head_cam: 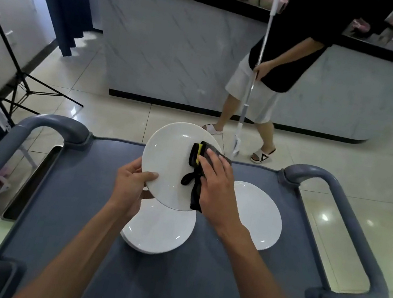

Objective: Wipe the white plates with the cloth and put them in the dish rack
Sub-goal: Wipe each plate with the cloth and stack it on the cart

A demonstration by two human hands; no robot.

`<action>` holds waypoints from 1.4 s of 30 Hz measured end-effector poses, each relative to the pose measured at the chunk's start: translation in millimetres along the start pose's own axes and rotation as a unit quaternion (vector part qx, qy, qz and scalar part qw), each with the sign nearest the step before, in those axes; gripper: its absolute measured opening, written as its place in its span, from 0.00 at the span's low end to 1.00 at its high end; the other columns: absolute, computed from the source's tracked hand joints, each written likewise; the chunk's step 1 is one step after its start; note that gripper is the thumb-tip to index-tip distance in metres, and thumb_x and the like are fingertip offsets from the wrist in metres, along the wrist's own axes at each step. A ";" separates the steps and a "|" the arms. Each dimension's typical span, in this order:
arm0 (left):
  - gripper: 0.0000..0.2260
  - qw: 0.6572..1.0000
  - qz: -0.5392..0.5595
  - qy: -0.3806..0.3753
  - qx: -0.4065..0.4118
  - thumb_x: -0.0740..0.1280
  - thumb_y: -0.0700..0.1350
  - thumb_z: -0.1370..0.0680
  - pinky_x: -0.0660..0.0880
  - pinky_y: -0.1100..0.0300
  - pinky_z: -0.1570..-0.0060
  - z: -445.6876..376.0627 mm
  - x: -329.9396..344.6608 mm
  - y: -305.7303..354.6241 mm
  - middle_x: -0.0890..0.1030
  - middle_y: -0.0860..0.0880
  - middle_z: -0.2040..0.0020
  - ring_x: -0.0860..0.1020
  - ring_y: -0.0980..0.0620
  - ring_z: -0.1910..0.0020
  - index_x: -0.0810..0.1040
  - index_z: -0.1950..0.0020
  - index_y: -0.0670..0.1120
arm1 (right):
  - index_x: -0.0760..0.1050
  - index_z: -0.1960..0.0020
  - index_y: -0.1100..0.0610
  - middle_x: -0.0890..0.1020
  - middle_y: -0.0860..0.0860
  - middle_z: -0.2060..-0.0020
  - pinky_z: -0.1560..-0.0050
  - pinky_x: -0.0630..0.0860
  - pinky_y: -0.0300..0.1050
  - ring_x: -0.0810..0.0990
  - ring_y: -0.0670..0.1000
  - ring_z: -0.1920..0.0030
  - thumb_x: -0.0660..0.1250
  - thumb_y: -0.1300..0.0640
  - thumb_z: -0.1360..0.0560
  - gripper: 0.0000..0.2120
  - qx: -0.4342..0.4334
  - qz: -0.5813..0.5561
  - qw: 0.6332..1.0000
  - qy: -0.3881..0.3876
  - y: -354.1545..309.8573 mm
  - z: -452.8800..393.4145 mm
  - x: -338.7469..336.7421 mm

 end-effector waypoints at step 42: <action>0.15 0.997 -0.063 -0.052 -0.005 0.67 0.31 0.24 0.82 0.46 0.63 1.5 5.9 1.0 0.86 0.41 0.51 0.83 0.40 0.56 0.84 0.42 0.45 | 0.71 0.28 0.60 0.68 0.56 0.26 0.24 0.59 0.57 0.64 0.62 0.26 0.62 0.69 0.24 0.25 -0.105 -0.041 0.993 -0.034 -35.5 -40.8 1.2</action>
Point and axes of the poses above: each hand's wrist, its own z-axis away from the middle knuckle, its own x-axis out of the palm, y = z × x, the point moved 6 cm from there along -z, towards the middle knuckle
